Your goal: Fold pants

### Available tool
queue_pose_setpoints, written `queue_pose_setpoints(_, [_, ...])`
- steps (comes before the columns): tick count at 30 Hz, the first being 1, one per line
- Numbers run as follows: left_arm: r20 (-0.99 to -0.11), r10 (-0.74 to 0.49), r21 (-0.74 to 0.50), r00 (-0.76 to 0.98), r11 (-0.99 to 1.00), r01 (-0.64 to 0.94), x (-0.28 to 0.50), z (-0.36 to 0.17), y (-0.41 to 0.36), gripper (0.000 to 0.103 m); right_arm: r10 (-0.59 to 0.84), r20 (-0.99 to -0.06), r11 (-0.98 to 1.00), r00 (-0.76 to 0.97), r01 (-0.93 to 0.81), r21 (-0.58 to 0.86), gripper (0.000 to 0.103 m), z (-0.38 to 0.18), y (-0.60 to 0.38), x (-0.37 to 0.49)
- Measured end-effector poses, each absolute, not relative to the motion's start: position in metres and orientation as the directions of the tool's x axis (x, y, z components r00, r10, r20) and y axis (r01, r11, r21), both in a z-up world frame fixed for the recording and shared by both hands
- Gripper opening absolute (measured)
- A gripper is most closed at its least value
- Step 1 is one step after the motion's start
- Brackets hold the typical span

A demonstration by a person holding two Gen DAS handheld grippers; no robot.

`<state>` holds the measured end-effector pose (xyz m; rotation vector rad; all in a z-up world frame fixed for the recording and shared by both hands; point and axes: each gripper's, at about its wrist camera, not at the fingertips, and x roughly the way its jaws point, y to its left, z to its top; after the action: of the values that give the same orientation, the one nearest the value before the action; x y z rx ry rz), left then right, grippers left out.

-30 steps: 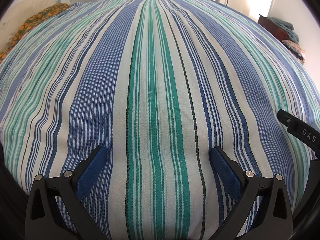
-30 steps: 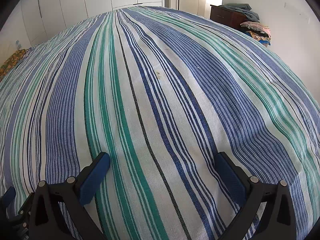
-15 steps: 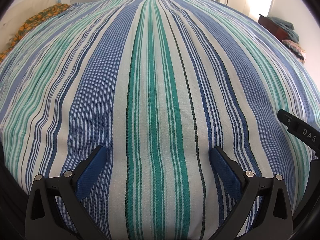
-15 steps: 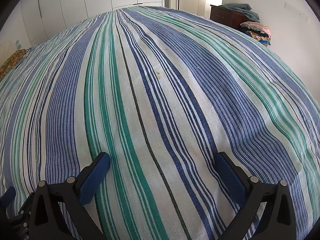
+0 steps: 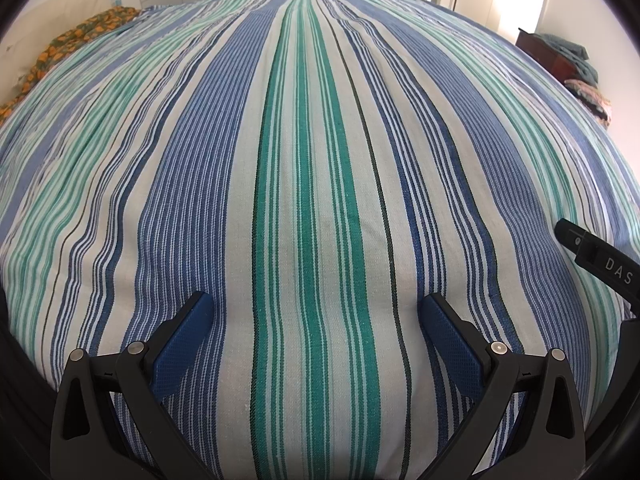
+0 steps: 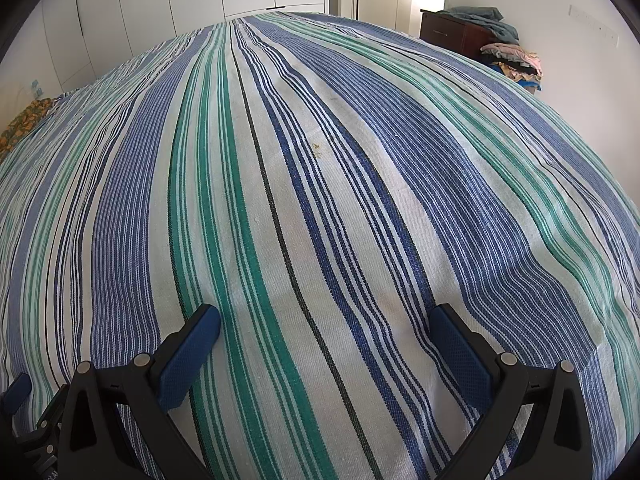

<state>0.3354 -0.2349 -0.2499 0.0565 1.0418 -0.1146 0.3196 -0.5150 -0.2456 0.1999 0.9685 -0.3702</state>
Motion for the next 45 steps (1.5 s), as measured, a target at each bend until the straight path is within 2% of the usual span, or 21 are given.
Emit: queue_pose_setpoints(45, [-0.861,-0.072,-0.012,0.504,0.993,0.121,0.3347,-0.2514,-0.2365,0.103,-0.217,-0.832,0.92,0.511,0.393,0.001,0.103,-0.2456,-0.5151,0.3195])
